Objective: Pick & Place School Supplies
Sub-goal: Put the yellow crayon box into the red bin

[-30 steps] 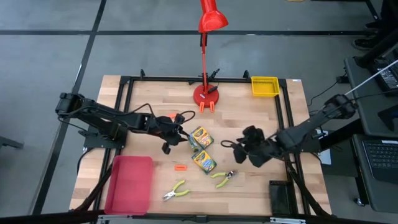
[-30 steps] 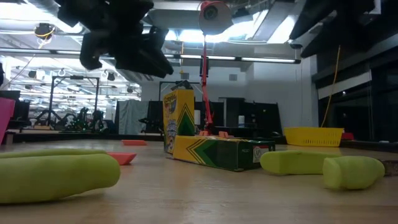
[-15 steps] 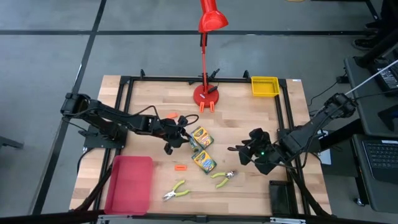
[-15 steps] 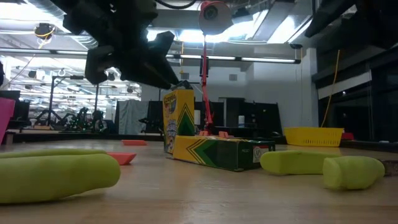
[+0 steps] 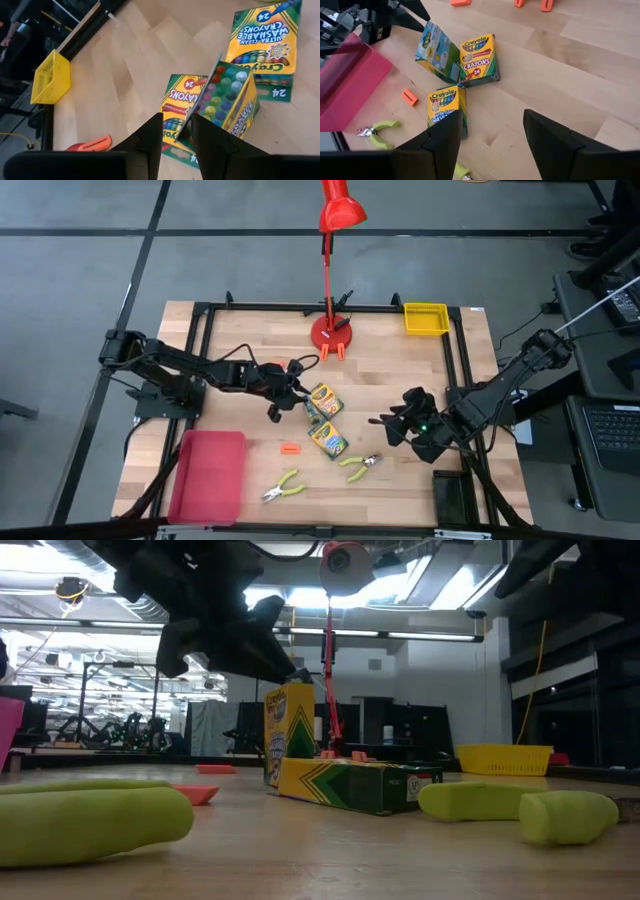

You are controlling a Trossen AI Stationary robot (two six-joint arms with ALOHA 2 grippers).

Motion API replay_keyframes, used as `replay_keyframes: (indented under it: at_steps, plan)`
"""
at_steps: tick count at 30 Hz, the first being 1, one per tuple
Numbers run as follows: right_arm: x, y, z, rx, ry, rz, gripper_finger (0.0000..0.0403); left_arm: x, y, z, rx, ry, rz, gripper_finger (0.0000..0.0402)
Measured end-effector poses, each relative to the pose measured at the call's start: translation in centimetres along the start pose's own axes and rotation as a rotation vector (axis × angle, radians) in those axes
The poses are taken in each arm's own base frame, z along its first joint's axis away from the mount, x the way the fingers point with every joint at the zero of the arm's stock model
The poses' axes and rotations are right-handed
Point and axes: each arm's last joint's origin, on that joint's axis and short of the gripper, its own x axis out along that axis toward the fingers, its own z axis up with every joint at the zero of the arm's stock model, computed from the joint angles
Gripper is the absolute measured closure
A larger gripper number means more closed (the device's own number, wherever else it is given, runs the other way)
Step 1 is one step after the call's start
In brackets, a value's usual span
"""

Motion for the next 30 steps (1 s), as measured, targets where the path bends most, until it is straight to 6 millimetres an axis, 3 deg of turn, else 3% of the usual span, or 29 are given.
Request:
replay_keyframes:
  at_steps: [19, 30]
  plan:
    - [0.01, -0.06, -0.02, -0.005, 0.004, -0.005, 0.0186, 0.08, -0.21, -0.13, 0.001, 0.004, -0.029, 0.0315]
    - [-0.11, -0.04, -0.14, -0.006, -0.001, 0.000, 0.0186, 0.08, -0.21, -0.20, -0.038, 0.016, -0.023, 0.0377]
